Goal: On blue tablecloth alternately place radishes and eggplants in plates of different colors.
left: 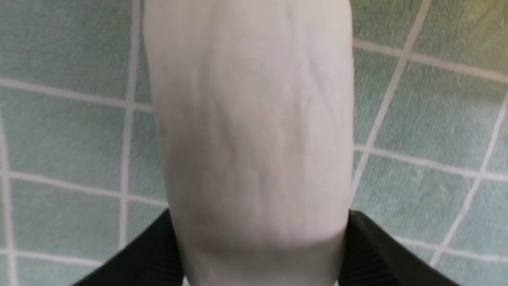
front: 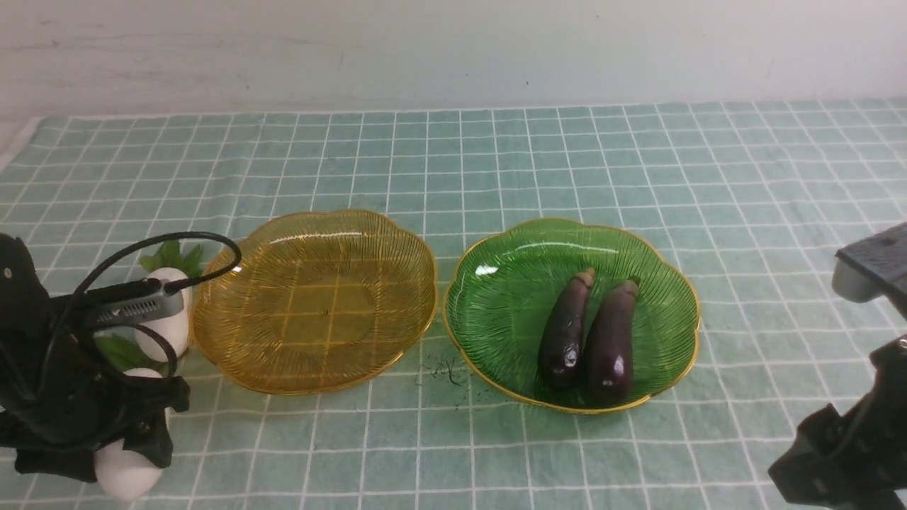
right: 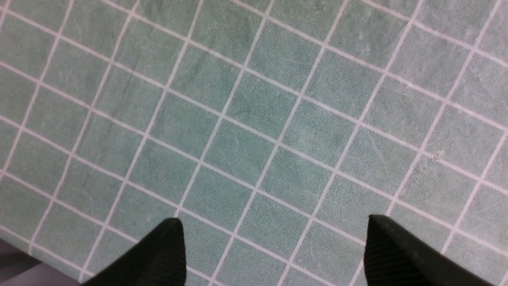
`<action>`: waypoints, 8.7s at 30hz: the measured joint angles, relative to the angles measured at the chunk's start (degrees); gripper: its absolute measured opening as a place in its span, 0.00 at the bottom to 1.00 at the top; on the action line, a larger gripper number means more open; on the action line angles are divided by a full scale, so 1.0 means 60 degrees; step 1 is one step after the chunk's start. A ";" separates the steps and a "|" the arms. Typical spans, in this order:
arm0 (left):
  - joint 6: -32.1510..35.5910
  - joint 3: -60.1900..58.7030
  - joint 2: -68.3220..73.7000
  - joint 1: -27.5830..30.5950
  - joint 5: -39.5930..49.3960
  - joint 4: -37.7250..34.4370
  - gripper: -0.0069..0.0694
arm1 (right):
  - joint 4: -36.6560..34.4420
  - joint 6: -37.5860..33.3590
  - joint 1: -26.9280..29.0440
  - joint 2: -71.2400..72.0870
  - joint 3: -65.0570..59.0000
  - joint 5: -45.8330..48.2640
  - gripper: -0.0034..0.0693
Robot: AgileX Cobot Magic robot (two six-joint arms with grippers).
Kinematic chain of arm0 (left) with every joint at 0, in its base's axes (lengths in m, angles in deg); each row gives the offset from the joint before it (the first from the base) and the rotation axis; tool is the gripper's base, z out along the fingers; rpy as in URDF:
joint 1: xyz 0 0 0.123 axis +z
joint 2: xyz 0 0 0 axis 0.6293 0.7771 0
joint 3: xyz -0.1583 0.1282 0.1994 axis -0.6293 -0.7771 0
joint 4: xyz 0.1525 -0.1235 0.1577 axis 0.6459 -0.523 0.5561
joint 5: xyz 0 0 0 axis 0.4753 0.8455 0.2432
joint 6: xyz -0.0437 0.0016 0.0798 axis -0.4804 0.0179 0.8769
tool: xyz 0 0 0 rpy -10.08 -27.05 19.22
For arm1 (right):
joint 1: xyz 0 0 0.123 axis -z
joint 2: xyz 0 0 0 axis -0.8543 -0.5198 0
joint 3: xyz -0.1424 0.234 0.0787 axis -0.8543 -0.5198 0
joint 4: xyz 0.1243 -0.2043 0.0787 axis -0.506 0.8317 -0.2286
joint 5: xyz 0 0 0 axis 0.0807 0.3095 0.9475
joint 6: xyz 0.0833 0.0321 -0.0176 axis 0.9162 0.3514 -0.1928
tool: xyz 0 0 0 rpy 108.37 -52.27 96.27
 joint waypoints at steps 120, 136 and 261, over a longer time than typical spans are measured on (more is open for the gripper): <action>-0.0101 0.6979 0.4144 -0.2211 0.3222 0.0152 0.64 | -0.0438 -0.0205 0.0000 0.0050 -0.0028 -0.0798 0.75; -0.0101 0.6979 0.4144 -0.2447 0.2921 0.0212 0.76 | 0.0178 0.0280 0.0000 0.4783 -0.0353 0.0501 0.07; 0.0408 -0.3028 -1.3486 -0.2447 -0.1986 -0.0021 0.08 | 0.0858 0.0781 0.4123 1.0550 -0.8695 -0.7591 0.03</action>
